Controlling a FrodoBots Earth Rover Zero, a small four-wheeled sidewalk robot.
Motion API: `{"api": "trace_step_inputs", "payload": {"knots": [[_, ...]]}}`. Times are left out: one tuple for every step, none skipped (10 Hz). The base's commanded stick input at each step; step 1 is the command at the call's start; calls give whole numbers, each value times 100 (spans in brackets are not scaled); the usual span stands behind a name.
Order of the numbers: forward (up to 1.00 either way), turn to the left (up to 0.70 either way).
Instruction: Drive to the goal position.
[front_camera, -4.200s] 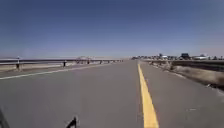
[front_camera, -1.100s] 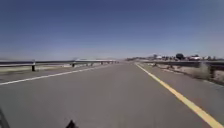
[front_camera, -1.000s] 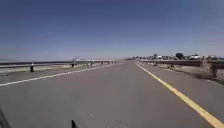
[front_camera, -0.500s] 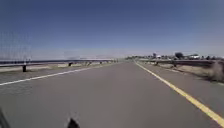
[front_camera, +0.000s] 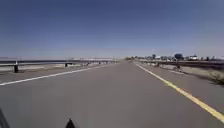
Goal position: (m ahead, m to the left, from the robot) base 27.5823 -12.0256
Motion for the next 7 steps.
{"api": "trace_step_inputs", "payload": {"knots": [[100,-6],[100,0],[100,0],[100,0],[100,0],[100,0],[100,0]]}}
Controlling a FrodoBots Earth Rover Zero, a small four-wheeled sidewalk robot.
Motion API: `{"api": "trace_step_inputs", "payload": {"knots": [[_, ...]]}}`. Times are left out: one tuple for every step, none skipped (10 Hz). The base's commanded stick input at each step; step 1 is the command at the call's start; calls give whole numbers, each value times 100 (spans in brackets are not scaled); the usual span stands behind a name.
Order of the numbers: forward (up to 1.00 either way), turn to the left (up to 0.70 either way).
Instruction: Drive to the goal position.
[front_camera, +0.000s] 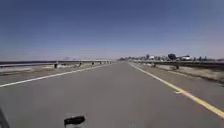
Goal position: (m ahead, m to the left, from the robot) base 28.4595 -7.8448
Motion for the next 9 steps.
{"api": "trace_step_inputs", "payload": {"knots": [[100,0],[100,0],[100,0],[100,0],[100,0],[100,0],[100,0],[100,0],[100,0]]}}
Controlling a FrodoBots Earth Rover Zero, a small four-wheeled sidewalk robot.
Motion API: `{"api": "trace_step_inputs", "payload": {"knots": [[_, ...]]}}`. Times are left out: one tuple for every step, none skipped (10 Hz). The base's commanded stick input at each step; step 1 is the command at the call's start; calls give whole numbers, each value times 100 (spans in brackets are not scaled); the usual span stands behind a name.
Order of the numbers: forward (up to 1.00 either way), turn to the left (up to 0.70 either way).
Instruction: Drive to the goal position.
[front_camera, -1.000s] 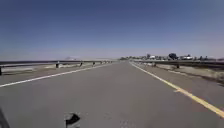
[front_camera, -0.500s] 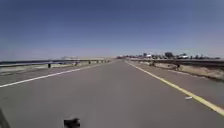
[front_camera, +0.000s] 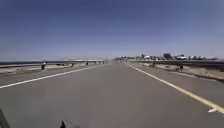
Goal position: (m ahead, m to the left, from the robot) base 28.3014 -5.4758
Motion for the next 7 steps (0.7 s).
{"api": "trace_step_inputs", "payload": {"knots": [[100,0],[100,0],[100,0],[100,0],[100,0],[100,0],[100,0]]}}
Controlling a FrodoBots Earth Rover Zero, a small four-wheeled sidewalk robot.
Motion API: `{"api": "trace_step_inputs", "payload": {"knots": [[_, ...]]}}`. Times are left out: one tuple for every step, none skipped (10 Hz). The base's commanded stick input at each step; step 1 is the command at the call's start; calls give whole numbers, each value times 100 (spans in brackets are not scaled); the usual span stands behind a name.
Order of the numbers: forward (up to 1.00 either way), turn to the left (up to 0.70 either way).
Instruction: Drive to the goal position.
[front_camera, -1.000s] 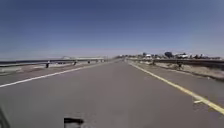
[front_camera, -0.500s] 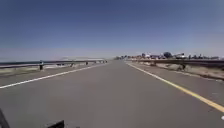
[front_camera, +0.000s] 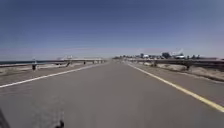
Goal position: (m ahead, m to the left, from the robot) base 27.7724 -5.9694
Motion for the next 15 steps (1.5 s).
{"api": "trace_step_inputs", "payload": {"knots": [[100,0],[100,0],[100,0],[100,0],[100,0],[100,0],[100,0],[100,0],[100,0],[100,0],[100,0],[100,0],[100,0],[100,0],[100,0]]}}
